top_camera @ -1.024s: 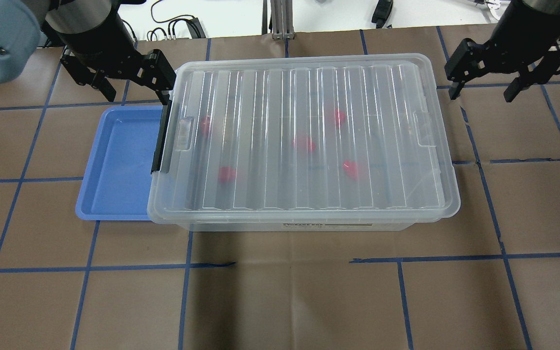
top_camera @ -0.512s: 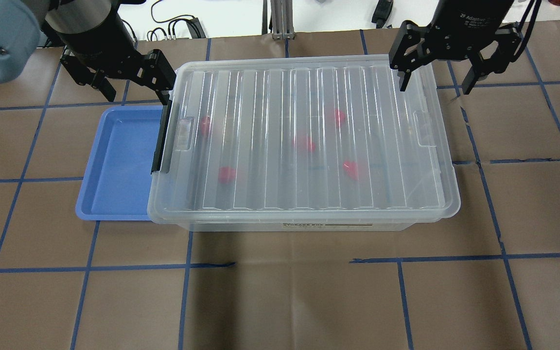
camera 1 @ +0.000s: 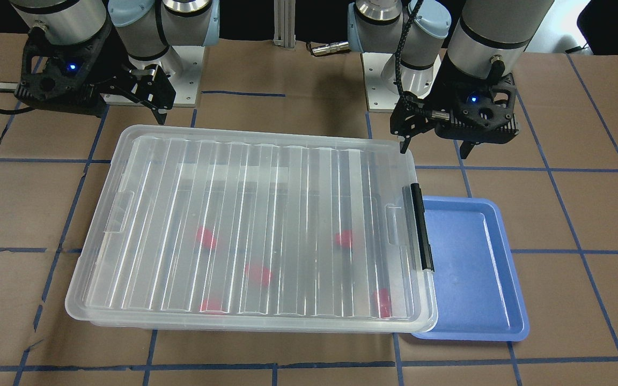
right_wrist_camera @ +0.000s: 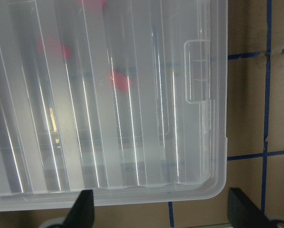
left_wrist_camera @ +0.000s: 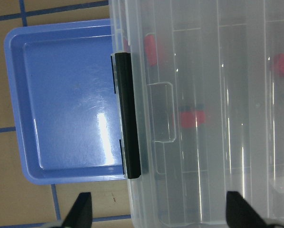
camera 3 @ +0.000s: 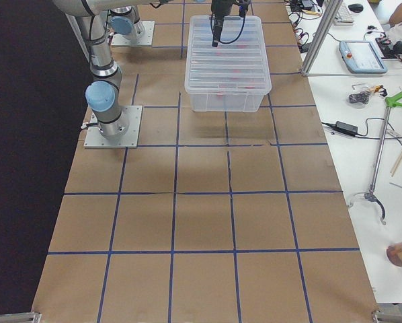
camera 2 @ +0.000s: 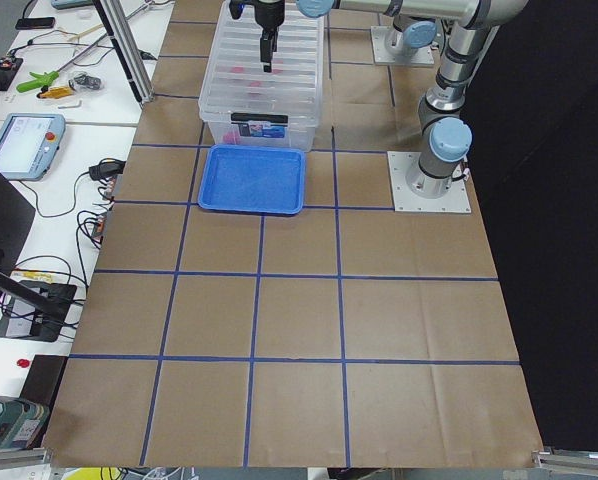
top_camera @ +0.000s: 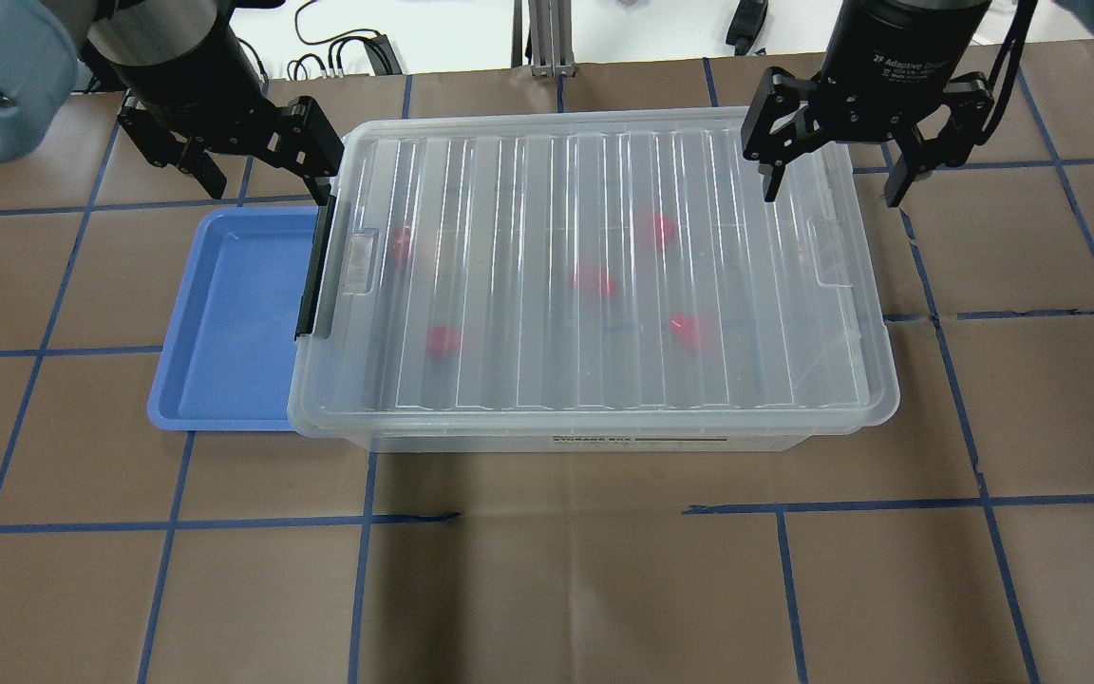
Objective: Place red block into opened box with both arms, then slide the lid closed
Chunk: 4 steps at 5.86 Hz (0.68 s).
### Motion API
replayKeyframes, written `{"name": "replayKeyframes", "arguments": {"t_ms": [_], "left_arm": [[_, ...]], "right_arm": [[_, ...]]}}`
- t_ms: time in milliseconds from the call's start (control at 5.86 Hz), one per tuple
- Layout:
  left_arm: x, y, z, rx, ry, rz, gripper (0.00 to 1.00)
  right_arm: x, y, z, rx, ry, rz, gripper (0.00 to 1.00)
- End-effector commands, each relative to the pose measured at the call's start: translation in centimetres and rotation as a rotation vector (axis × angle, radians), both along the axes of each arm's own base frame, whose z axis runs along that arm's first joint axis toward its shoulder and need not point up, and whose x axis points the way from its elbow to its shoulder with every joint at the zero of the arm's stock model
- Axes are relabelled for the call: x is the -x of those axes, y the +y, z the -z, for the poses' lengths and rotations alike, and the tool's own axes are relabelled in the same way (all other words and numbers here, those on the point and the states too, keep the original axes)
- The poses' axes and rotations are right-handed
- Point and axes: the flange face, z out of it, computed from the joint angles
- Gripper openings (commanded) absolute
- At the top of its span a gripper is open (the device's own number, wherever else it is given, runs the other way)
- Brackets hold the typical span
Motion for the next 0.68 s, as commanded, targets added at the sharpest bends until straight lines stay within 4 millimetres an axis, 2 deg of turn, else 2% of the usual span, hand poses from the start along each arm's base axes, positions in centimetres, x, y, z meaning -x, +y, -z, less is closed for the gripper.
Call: {"name": "replayKeyframes", "arguments": {"t_ms": [0, 512], "left_arm": [[0.01, 0.0, 0.0, 0.0, 0.0, 0.0, 0.98], [0.0, 0.07, 0.0, 0.0, 0.0, 0.0, 0.98]], "right_arm": [[0.03, 0.08, 0.18, 0.031, 0.01, -0.001, 1.0], [0.02, -0.04, 0.2, 0.036, 0.01, -0.004, 1.0]]}}
